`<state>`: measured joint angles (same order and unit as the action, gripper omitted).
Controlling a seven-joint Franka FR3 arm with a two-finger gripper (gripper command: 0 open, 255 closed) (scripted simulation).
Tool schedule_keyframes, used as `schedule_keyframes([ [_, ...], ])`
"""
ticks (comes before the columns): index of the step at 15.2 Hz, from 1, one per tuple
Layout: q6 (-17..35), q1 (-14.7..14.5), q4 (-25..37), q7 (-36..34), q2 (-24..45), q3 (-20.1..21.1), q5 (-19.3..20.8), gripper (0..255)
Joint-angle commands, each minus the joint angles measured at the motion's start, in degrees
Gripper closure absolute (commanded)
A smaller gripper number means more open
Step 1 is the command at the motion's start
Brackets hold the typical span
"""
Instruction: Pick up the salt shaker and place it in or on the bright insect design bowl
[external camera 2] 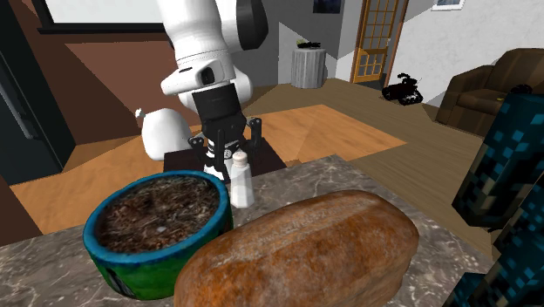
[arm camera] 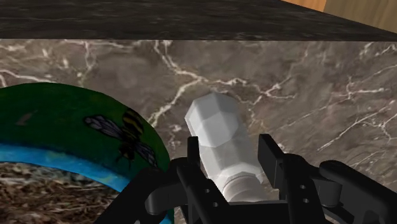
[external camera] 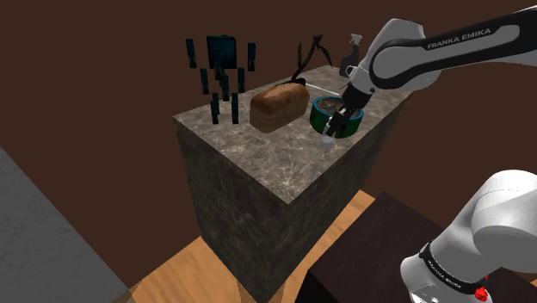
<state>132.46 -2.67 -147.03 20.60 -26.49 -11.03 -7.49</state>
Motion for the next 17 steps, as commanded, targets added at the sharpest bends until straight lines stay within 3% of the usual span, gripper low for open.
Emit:
schedule_keyframes([
  [1, 0.0, 0.0, 0.0, 0.0, 0.0, 0.0, 0.0, 255],
  [6, 0.0, 0.0, 0.0, 0.0, 0.0, 0.0, 0.0, 255],
  [17, -9.1, 0.5, 6.4, -2.0, -2.8, 0.8, 1.1, 255],
])
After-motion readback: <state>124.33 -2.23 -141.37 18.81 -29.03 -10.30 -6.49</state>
